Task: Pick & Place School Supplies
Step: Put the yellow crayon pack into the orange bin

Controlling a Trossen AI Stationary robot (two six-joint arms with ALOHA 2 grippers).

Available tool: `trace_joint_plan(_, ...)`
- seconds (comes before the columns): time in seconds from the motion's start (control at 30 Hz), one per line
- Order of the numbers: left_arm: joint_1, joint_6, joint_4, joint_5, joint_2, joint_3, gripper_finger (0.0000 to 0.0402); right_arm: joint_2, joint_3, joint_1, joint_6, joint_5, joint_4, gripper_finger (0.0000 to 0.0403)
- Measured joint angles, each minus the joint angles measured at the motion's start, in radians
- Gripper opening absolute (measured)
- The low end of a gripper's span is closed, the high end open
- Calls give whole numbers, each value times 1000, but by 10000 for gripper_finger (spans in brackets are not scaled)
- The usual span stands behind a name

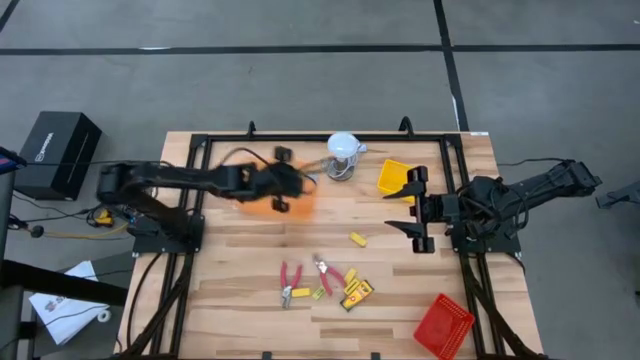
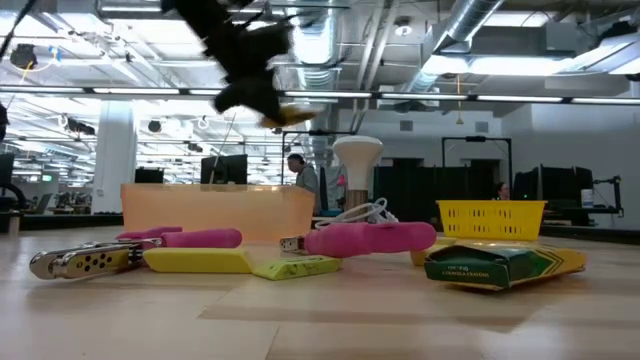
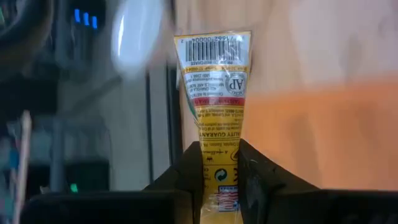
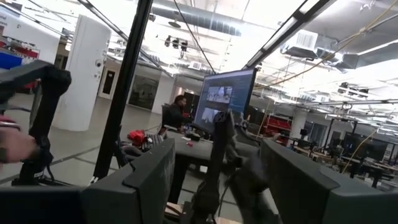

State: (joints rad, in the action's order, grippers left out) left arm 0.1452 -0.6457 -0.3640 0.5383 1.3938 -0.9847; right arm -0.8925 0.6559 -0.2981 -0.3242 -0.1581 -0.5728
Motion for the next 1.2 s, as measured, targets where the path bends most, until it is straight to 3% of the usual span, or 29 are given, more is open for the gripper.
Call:
trace_joint_plan(0.23,146,148,-6,-208,-158,242,55,-11,0,16,-1,0,-6,228)
trace_joint_plan(0.33,156,160,9,-245,-160,328,56,-12,0,27,-1,0,-3,228)
trace_joint_plan(0.43,156,181,61,-252,-142,374,87,-17,0,37,0,0,-6,228)
trace_joint_plan(0.63,159,180,94,-213,-123,373,171,-35,0,39,0,0,-23,228)
trace_joint_plan(0.8,150,186,90,-212,-144,344,205,-52,0,43,-1,0,-52,228)
trace_joint_plan(0.87,133,212,94,-241,-159,312,208,-57,0,48,-1,0,-60,228)
trace_joint_plan(1.03,54,357,110,-446,-184,222,196,-56,0,59,-24,-9,-60,228)
trace_joint_plan(1.2,-102,559,259,-472,-158,188,168,-56,1,57,-74,-71,-63,228)
